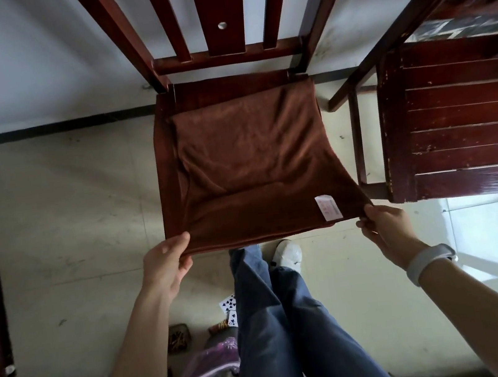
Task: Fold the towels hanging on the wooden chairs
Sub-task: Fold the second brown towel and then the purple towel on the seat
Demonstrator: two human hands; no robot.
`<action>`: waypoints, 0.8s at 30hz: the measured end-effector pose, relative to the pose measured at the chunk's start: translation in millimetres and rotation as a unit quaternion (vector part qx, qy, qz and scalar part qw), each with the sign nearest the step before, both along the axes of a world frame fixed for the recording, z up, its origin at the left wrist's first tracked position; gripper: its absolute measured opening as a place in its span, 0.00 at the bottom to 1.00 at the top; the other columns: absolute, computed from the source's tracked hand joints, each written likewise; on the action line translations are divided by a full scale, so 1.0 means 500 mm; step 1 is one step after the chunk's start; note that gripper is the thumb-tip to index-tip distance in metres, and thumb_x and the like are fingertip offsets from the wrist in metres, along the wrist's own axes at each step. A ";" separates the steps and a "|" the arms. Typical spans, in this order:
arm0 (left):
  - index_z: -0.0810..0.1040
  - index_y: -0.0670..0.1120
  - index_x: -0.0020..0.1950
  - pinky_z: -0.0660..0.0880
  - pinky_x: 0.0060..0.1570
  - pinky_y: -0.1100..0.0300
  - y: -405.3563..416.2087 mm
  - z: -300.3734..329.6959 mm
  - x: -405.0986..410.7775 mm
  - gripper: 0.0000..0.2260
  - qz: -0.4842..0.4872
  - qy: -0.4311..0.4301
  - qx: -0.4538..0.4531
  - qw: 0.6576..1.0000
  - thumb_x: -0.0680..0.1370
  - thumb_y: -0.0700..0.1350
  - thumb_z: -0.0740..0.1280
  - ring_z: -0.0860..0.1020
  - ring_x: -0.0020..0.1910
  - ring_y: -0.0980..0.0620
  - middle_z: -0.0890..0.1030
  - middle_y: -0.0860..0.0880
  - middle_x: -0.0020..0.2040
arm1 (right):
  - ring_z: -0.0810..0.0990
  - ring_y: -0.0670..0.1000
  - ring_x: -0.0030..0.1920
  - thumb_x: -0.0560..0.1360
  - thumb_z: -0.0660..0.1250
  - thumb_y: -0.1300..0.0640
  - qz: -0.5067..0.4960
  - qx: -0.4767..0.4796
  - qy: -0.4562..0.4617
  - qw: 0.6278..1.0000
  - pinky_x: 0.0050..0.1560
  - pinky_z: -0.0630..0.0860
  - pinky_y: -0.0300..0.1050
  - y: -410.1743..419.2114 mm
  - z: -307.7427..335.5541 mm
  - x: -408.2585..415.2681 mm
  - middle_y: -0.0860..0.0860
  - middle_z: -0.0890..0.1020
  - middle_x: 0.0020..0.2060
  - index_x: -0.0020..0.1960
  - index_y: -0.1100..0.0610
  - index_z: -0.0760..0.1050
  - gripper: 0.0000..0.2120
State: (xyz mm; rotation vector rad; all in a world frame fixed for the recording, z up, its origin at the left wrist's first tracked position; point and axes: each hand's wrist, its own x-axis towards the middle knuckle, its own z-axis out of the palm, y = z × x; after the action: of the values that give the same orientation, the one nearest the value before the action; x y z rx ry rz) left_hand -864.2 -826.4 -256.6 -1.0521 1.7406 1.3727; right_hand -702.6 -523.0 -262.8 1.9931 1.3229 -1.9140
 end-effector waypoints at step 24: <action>0.75 0.47 0.39 0.73 0.41 0.62 0.003 0.044 0.005 0.11 -0.109 0.171 -0.050 0.978 0.77 0.33 0.62 0.74 0.50 0.54 0.73 0.48 0.54 | 0.79 0.42 0.32 0.77 0.58 0.65 0.118 0.133 0.049 0.983 0.38 0.75 0.35 0.007 0.035 0.001 0.55 0.78 0.37 0.42 0.52 0.74 0.12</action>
State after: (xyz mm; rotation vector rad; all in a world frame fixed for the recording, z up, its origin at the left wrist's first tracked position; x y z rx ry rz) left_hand -861.5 -824.8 -234.5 -0.6759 2.1243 1.3959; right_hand -702.3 -519.6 -245.1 1.7634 1.8355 -1.8285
